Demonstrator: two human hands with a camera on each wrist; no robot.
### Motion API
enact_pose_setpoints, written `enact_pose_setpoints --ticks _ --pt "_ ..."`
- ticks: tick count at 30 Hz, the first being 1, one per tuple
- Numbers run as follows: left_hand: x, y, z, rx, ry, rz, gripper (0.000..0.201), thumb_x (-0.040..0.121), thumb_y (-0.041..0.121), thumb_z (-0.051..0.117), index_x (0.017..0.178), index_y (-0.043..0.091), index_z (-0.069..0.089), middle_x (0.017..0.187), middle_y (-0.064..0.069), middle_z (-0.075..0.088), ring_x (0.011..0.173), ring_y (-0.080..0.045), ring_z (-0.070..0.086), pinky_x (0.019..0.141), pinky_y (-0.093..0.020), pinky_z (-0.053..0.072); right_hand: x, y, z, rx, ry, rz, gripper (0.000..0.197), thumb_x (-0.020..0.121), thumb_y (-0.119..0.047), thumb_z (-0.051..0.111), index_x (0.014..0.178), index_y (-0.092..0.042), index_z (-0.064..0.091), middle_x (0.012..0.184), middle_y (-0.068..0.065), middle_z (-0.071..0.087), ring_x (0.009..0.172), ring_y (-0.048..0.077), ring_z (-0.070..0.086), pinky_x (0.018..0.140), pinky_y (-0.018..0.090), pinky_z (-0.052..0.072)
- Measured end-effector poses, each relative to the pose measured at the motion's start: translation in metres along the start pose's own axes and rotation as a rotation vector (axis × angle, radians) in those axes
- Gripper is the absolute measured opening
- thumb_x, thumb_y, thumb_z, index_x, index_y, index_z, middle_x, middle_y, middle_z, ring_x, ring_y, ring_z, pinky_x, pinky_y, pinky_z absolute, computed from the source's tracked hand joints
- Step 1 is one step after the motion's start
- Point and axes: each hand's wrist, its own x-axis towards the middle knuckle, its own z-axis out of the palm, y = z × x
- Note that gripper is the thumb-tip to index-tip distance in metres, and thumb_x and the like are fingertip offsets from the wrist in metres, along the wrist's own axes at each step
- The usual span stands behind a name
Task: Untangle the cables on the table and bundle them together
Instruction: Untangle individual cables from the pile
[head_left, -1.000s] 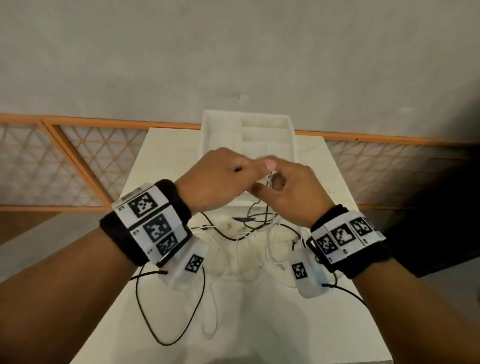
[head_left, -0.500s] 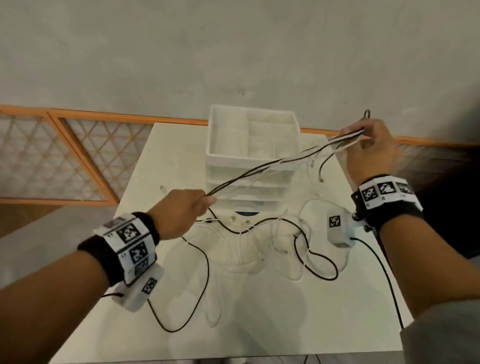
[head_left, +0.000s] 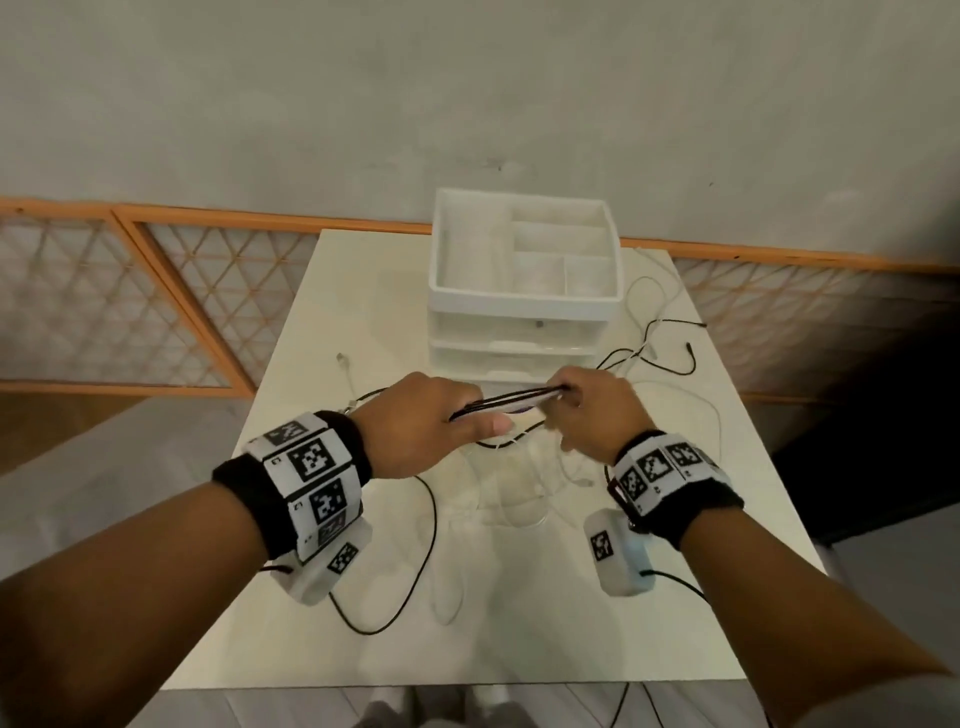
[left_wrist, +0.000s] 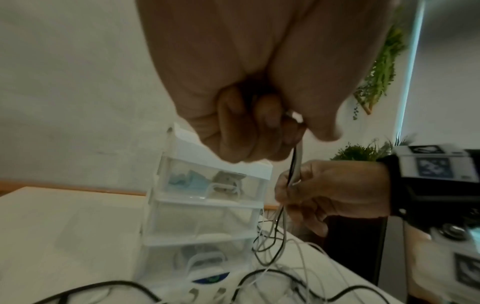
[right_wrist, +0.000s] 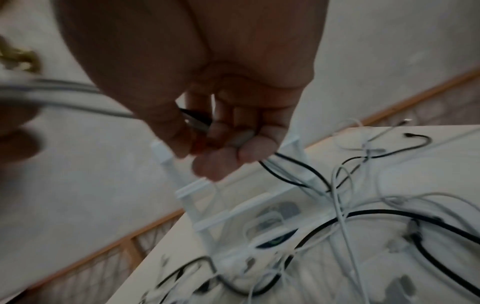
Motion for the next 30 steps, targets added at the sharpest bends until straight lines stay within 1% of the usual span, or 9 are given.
enact_pose_setpoints --ticks 3,5,7,10,13,15,18,22,30 --pt "-0.005 -0.019 0.011 0.14 0.048 -0.135 0.05 0.104 0.048 0.034 0.068 0.013 0.041 0.065 0.0 0.047 0.069 -0.023 0.047 0.065 -0.033 0.032 0.002 0.003 0.004 0.01 0.35 -0.101 0.035 0.088 -0.015 0.064 0.12 -0.029 0.061 0.102 -0.013 0.068 0.062 0.015 0.065 0.078 0.027 0.056" --pt "-0.01 -0.033 0.021 0.109 0.118 -0.261 0.045 0.106 0.042 0.031 0.072 0.014 0.039 0.069 0.001 0.046 0.075 -0.026 0.045 0.067 -0.033 0.028 -0.01 -0.003 0.023 0.043 0.24 -0.178 0.07 0.087 -0.012 0.064 0.143 -0.042 0.036 0.118 -0.015 0.057 0.055 0.014 0.059 0.071 0.02 0.054" --pt "-0.017 -0.048 0.028 0.057 0.149 -0.381 0.035 0.106 0.038 0.035 0.083 0.011 0.042 0.078 -0.002 0.049 0.079 -0.026 0.044 0.067 -0.032 0.028 -0.032 -0.002 0.051 -0.083 -0.003 -0.29 0.08 0.082 -0.012 0.06 0.145 -0.05 0.028 0.119 -0.011 0.052 0.057 0.013 0.054 0.073 0.03 0.055" --pt "-0.026 -0.066 0.033 -0.067 0.116 -0.53 0.025 0.101 0.026 0.045 0.085 0.008 0.05 0.078 -0.004 0.05 0.075 -0.025 0.048 0.064 -0.03 0.035 -0.06 0.014 0.088 -0.439 -0.403 -0.394 0.066 0.084 -0.013 0.056 0.136 -0.05 0.041 0.126 -0.008 0.036 0.068 0.016 0.052 0.074 0.035 0.054" --pt "-0.033 -0.069 0.034 -0.483 0.133 -0.607 0.03 0.1 0.025 0.046 0.077 0.009 0.056 0.06 -0.003 0.053 0.047 -0.019 0.047 0.042 -0.023 0.034 -0.066 0.026 0.102 -0.541 -0.481 -0.296 0.018 0.09 -0.03 0.063 0.107 -0.037 0.065 0.125 -0.006 0.037 0.082 0.019 0.056 0.081 0.034 0.052" --pt "-0.035 -0.06 0.033 -0.66 0.167 -0.523 0.031 0.103 0.03 0.045 0.083 0.009 0.056 0.069 -0.004 0.069 0.042 -0.016 0.044 0.039 -0.02 0.03 -0.055 0.022 0.094 -0.393 -0.372 -0.221 0.004 0.088 -0.035 0.066 0.086 -0.035 0.069 0.109 -0.006 0.045 0.086 0.018 0.057 0.083 0.038 0.052" --pt "-0.031 -0.031 0.028 -0.816 0.184 -0.34 0.027 0.104 0.035 0.045 0.104 0.012 0.059 0.093 -0.001 0.078 0.041 -0.015 0.04 0.037 -0.019 0.03 -0.027 -0.006 0.06 -0.141 -0.049 -0.183 0.017 0.085 -0.026 0.071 0.072 -0.037 0.07 0.09 -0.005 0.063 0.08 0.011 0.058 0.08 0.027 0.046" --pt "-0.016 0.0 0.03 -0.887 0.127 -0.262 0.026 0.105 0.037 0.042 0.085 0.023 0.05 0.067 -0.004 0.066 0.043 -0.013 0.035 0.04 -0.018 0.026 0.002 -0.056 -0.013 0.135 0.257 -0.028 0.018 0.077 -0.027 0.065 0.066 -0.012 0.068 0.057 0.002 0.069 0.059 0.021 0.067 0.065 0.032 0.052" --pt "-0.001 -0.038 0.019 -0.754 0.265 -0.409 0.029 0.106 0.033 0.04 0.084 0.014 0.045 0.065 -0.002 0.046 0.045 -0.011 0.032 0.038 -0.018 0.024 0.01 -0.067 -0.113 0.583 0.75 0.075 0.019 0.072 -0.018 0.062 0.054 -0.017 0.056 0.054 0.006 0.056 0.039 0.02 0.05 0.04 0.022 0.034"
